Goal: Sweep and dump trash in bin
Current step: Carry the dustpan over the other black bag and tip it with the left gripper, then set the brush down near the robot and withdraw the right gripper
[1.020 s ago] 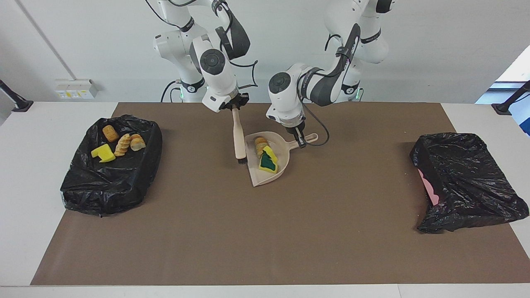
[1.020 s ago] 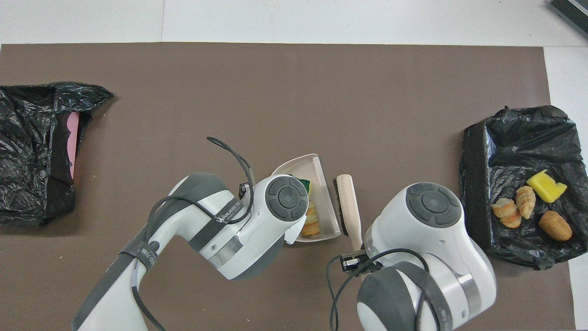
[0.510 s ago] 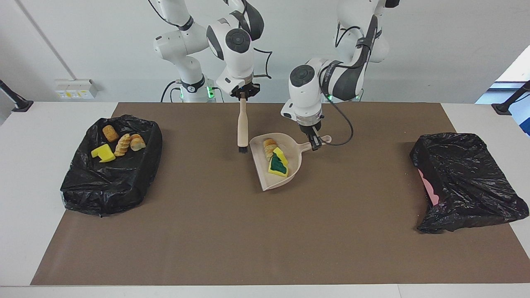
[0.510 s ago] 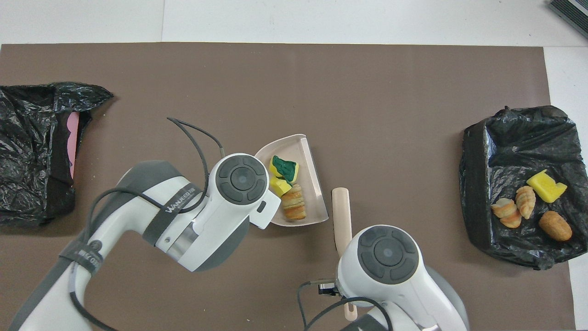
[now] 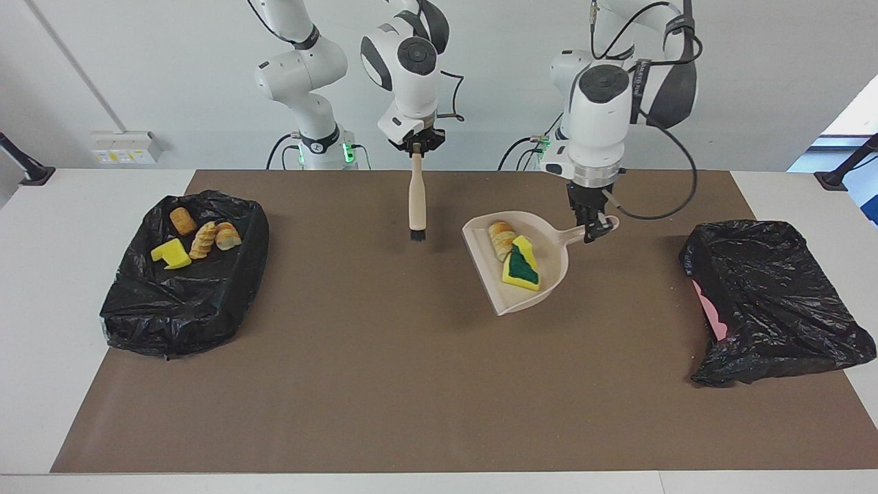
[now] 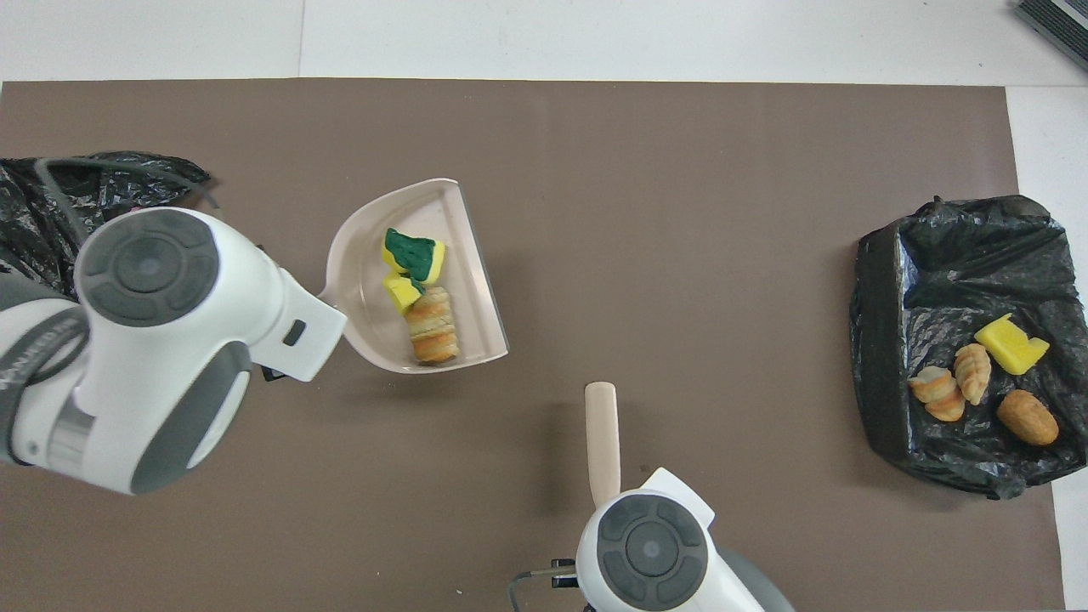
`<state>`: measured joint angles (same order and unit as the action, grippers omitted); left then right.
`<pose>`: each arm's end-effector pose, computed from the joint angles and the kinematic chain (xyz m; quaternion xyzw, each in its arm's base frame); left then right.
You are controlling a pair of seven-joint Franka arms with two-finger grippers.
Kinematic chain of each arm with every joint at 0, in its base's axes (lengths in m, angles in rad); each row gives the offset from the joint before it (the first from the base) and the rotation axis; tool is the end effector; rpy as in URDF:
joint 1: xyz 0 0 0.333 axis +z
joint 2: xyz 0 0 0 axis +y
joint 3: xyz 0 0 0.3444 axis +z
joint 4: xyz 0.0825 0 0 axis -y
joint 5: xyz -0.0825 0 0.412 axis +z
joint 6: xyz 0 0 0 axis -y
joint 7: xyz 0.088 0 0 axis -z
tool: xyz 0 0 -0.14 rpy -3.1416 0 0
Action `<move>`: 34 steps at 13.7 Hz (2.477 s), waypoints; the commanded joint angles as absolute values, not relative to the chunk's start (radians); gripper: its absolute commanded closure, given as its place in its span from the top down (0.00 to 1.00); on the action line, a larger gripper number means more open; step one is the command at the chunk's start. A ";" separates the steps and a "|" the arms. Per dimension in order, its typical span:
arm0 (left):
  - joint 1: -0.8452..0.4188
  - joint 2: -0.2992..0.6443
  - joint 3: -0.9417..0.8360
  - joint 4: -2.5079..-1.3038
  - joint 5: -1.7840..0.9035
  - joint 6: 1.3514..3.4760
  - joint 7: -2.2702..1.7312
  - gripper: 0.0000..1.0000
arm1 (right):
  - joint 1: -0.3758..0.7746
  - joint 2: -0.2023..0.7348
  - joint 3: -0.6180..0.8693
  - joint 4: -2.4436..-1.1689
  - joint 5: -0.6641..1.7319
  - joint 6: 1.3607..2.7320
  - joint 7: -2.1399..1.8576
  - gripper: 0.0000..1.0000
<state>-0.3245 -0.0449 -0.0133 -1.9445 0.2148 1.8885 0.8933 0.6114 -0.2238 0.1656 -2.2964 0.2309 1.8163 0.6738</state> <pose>0.5459 -0.1680 0.4871 -0.7921 0.6018 0.0333 0.0965 0.3065 0.3392 0.4038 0.9878 0.0044 -0.1547 0.0177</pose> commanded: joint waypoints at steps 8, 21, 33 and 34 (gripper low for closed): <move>0.179 -0.092 -0.017 -1.915 0.178 1.873 0.926 0.00 | 0.707 -0.158 0.173 -2.371 0.311 1.968 0.735 0.00; 0.440 0.186 -0.009 -1.557 0.568 2.074 1.572 0.00 | 0.753 -0.094 0.173 -2.416 0.301 2.080 0.782 0.00; 0.393 0.167 -0.012 -1.635 1.003 2.068 1.582 0.00 | 0.519 -0.087 0.169 -2.178 0.127 2.045 0.701 1.00; 0.388 0.158 -0.012 -1.644 1.020 2.068 1.582 0.00 | 0.496 -0.087 0.169 -2.162 0.112 2.030 0.695 1.00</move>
